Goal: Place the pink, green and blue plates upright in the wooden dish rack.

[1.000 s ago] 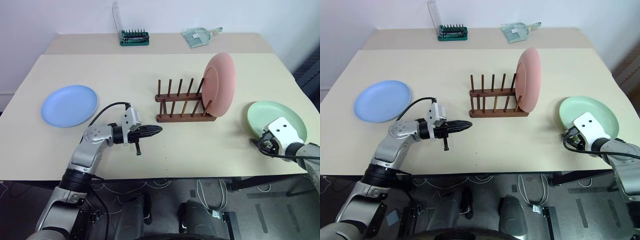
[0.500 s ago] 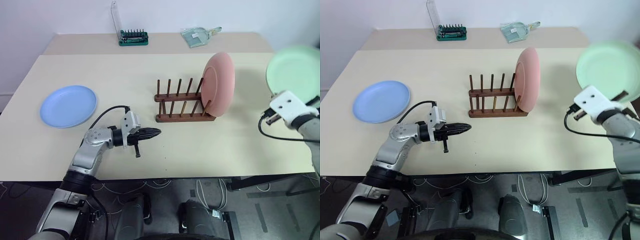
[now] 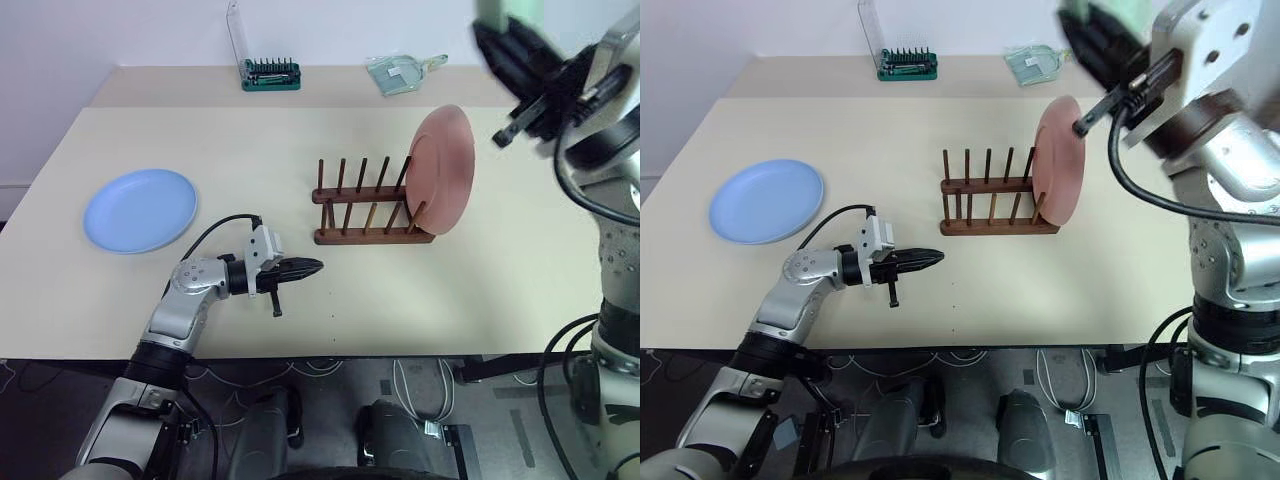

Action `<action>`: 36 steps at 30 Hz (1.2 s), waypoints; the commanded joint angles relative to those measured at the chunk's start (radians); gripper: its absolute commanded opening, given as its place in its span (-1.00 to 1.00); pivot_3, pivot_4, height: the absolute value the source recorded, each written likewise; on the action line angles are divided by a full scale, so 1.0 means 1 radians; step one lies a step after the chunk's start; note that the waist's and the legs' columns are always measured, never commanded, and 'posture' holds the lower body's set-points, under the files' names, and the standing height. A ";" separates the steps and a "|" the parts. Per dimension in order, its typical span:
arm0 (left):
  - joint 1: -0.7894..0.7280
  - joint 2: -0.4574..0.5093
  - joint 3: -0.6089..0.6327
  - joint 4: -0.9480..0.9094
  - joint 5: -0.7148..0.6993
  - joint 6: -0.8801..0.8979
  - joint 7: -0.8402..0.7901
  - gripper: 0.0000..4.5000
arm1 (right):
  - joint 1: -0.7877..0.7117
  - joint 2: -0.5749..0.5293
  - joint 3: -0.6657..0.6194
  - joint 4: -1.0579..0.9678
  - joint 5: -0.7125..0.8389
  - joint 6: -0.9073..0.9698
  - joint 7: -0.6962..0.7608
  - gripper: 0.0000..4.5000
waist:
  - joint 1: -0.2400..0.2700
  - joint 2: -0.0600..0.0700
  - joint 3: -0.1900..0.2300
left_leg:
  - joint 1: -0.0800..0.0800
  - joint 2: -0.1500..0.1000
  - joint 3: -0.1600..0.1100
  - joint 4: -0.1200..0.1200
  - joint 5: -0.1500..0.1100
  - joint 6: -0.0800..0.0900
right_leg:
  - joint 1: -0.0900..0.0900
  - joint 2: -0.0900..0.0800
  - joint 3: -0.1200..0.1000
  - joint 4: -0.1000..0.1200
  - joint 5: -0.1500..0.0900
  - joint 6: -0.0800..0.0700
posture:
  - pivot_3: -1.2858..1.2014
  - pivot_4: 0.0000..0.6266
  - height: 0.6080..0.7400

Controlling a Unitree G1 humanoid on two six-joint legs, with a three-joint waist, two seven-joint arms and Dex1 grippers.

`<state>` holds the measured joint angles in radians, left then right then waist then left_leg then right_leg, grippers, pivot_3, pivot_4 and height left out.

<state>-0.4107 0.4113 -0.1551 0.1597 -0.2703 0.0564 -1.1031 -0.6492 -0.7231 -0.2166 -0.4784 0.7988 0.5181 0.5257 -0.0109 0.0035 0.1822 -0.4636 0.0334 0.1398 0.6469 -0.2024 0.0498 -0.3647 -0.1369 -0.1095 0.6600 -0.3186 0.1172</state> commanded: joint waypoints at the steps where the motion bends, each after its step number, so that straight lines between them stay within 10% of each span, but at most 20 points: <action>1: 0.001 -0.003 0.005 -0.016 -0.003 -0.012 0.007 -1.00 | 0.031 0.009 -0.052 -0.084 0.252 0.113 -0.001 -0.99 | -0.002 0.000 0.000 | 0.000 0.000 0.000 0.000 0.000 0.000 | 0.000 0.000 0.000 0.000 0.000 0.000 | 0.03 -0.52 0.94; 10: 0.004 -0.001 0.006 -0.024 -0.004 -0.010 0.016 -1.00 | 0.122 0.112 -0.066 -0.067 0.481 0.169 -0.132 -0.99 | -0.003 0.000 0.000 | 0.000 0.000 0.000 0.000 -0.002 0.003 | -0.001 0.000 0.000 0.001 0.000 0.000 | 0.03 -0.52 0.94; 36: 0.014 0.016 0.011 -0.059 -0.009 0.008 0.028 -1.00 | 0.167 0.288 -0.012 0.171 0.370 0.152 -0.178 -0.99 | -0.004 0.000 0.000 | -0.001 0.000 0.000 -0.001 -0.001 0.001 | -0.003 0.001 0.000 0.002 0.000 0.000 | 0.03 -0.52 0.94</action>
<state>-0.3985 0.4233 -0.1537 0.1356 -0.2707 0.0631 -1.0770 -0.4548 -0.4462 -0.2104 -0.3039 1.1755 0.6906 0.3416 -0.0145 0.0033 0.1821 -0.4645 0.0333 0.1402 0.6464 -0.2029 0.0507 -0.3675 -0.1361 -0.1093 0.6616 -0.3185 0.1172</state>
